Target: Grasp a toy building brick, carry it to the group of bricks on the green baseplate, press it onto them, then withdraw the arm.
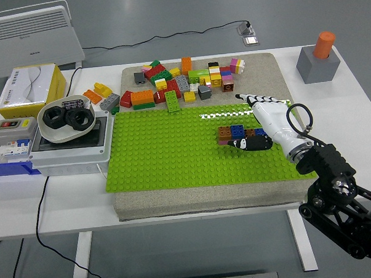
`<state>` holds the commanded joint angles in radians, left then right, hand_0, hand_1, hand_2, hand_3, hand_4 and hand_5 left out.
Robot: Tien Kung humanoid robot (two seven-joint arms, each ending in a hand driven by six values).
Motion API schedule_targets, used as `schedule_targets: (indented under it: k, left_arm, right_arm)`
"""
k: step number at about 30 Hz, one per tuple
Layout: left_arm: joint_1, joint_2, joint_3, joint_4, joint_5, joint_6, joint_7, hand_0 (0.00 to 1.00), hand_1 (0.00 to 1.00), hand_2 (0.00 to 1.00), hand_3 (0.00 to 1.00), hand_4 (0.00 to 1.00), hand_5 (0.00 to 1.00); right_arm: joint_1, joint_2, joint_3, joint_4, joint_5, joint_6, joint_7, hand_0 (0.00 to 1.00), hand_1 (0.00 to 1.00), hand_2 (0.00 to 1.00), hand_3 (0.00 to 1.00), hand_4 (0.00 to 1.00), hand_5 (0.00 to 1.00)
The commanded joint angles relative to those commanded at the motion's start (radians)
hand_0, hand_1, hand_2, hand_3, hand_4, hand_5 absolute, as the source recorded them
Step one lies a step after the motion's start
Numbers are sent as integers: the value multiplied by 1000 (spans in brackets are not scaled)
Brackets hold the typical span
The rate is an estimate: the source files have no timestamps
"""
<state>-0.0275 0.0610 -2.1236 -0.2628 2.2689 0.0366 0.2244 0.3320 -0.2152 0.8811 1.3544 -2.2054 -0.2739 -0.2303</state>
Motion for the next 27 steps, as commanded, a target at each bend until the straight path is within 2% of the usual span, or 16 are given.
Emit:
schedule_targets:
  k: [4, 5, 10, 11, 16, 17, 22, 23, 27]
  left_arm:
    - [0, 1, 0, 0, 0, 1, -2, 771, 712, 616, 462, 638, 313]
    - [0, 1, 0, 0, 0, 1, -2, 771, 712, 616, 462, 638, 313]
    - [-1, 1, 0, 0, 0, 1, -4, 771, 712, 616, 462, 638, 313]
    - [-2, 1, 0, 0, 0, 1, -4, 771, 712, 616, 462, 638, 313]
    - [-2, 1, -1, 0, 0, 1, -5, 771, 712, 616, 462, 638, 313]
    - [-2, 2, -1, 0, 0, 1, -5, 771, 712, 616, 461, 640, 311]
    - [-2, 2, -1, 0, 0, 0, -5, 771, 712, 616, 461, 640, 311]
    - [-2, 2, -1, 0, 0, 0, -5, 771, 712, 616, 461, 641, 309]
    - [-2, 3, -1, 0, 0, -1, -6, 771, 712, 616, 461, 641, 309]
  right_arm:
    - [6, 8, -13, -36, -10, -16, -16, 875, 900, 881, 485, 998, 566]
    - [9, 8, -19, -45, -10, -17, -20, 898, 906, 890, 480, 998, 610]
    - [24, 24, -47, -99, -2, -22, -28, 898, 906, 890, 480, 998, 610]
    - [28, 28, -52, -111, 0, -23, -29, 913, 908, 893, 487, 998, 638]
    - [40, 35, -64, -129, 1, -23, -33, 913, 908, 893, 487, 998, 638]
    - [42, 35, -65, -129, 1, -23, -33, 917, 913, 900, 522, 998, 638]
    - [58, 39, -69, -132, 7, -24, -35, 917, 913, 900, 522, 998, 638]
    - [61, 40, -71, -135, 9, -24, -35, 917, 913, 902, 552, 998, 653]
    - [77, 53, -83, -173, 23, -28, -29, 917, 913, 902, 552, 998, 653]
